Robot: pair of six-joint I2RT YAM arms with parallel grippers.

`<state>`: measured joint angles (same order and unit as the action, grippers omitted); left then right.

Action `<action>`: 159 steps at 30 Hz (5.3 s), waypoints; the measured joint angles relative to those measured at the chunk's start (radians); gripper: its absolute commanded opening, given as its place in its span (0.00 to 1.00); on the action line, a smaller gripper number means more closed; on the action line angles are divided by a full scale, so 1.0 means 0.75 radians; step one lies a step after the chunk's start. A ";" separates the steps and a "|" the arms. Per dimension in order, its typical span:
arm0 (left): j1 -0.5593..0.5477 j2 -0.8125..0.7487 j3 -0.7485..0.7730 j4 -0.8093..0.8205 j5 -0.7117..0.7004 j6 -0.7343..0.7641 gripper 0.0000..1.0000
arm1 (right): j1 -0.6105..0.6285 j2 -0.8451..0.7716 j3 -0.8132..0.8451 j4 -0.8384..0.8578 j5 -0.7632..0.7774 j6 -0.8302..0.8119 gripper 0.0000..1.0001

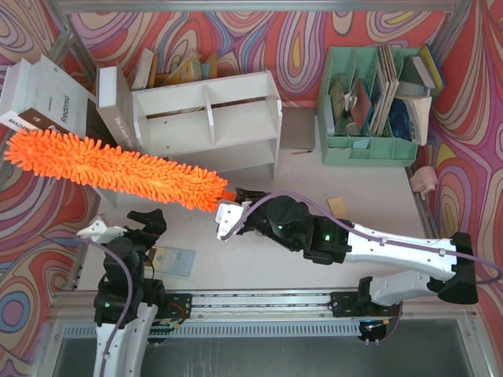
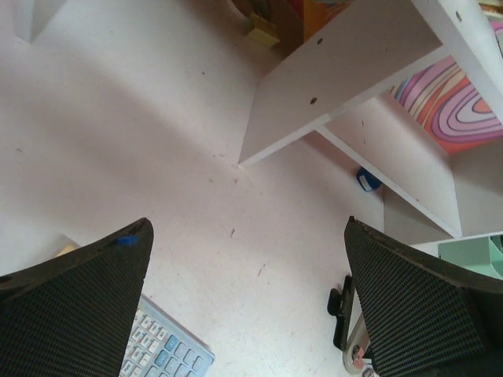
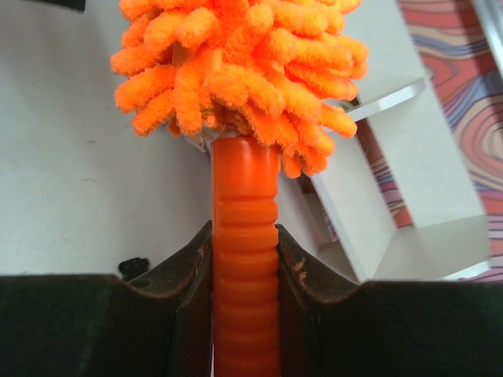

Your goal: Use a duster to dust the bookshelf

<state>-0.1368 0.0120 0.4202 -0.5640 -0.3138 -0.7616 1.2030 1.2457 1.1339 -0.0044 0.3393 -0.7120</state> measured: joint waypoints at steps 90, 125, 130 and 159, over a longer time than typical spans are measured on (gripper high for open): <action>-0.105 0.007 0.546 -0.234 0.133 0.431 0.99 | -0.111 0.111 0.065 0.096 -0.032 -0.308 0.00; -0.105 0.007 0.546 -0.235 0.126 0.422 0.99 | -0.124 0.115 0.042 0.016 -0.076 -0.234 0.00; -0.105 0.007 0.546 -0.236 0.116 0.422 0.99 | -0.126 0.129 0.165 0.043 -0.106 -0.260 0.00; -0.097 0.007 0.542 -0.234 0.092 0.411 0.99 | -0.156 0.108 -0.028 0.153 -0.153 -0.187 0.00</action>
<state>-0.2092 0.0174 0.8265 -0.7395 -0.2451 -0.4530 1.0863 1.3270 1.1130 0.1101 0.2245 -0.8524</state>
